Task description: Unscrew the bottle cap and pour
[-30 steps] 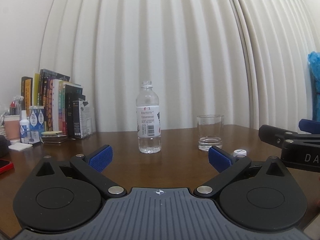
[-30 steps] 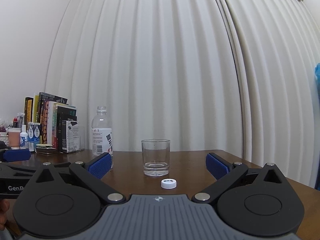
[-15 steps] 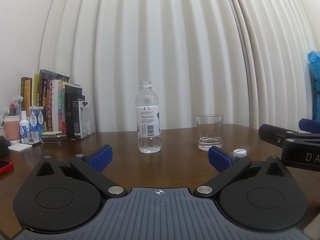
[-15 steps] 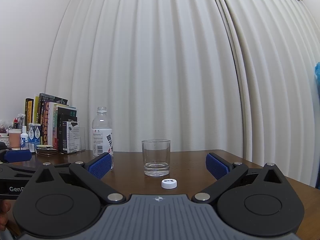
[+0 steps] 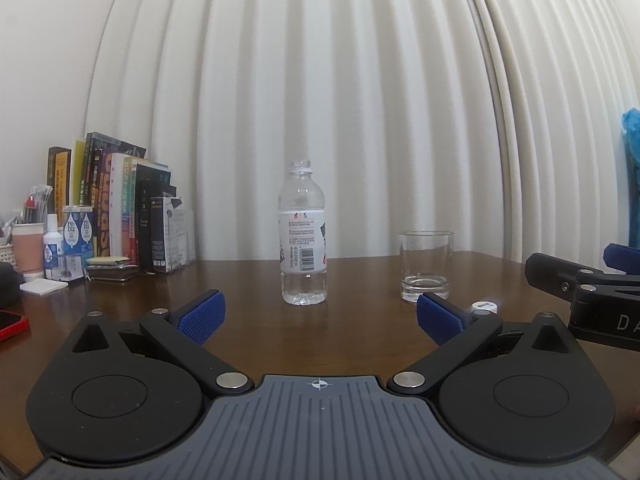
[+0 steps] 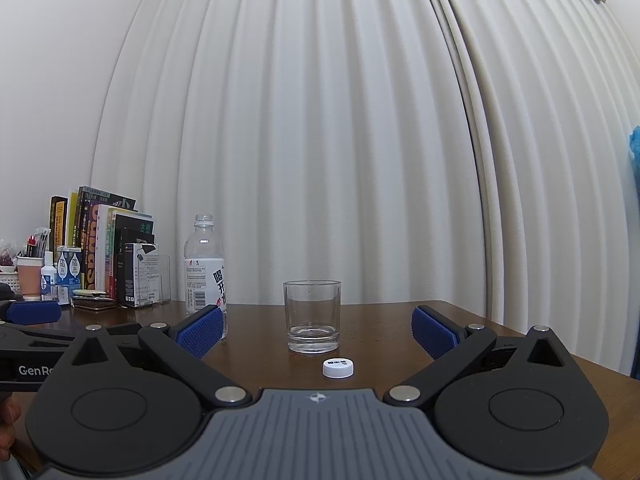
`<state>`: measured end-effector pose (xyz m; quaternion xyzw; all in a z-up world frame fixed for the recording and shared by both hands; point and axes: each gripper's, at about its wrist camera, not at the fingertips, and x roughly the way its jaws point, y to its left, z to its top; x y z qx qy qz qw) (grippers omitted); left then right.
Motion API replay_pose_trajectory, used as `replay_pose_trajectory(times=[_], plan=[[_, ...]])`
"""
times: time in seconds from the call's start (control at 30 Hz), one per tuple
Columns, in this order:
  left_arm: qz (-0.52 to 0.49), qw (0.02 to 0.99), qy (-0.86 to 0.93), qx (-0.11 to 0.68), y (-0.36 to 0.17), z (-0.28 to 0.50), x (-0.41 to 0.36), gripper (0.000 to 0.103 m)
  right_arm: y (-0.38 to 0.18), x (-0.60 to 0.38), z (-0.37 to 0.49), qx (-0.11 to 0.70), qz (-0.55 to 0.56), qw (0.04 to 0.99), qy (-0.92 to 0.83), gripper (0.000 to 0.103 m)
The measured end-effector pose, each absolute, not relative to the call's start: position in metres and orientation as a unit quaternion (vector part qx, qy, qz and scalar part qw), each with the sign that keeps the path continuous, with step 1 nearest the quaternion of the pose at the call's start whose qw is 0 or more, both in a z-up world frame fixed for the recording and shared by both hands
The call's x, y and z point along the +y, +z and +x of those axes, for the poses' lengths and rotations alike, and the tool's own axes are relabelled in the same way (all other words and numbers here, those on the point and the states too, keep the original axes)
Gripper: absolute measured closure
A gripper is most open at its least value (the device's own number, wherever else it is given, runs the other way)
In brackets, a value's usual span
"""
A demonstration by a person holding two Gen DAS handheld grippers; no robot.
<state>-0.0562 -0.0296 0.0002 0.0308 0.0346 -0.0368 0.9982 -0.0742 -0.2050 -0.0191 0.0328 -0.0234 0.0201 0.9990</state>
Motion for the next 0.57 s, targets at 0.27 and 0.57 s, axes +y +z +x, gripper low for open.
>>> replay_pose_trajectory(times=[0.27,0.57], plan=[[0.029,0.998,-0.034,0.034,0.0006,-0.0565,-0.0287,0.000,-0.0189,-0.2057,-0.0724,-0.022,0.034,0.999,0.020,0.000],[0.027,0.999,-0.030,0.034,0.0005,-0.0560,-0.0272,0.000,-0.0188,-0.2065,-0.0732,-0.019,0.032,0.999,0.020,0.000]])
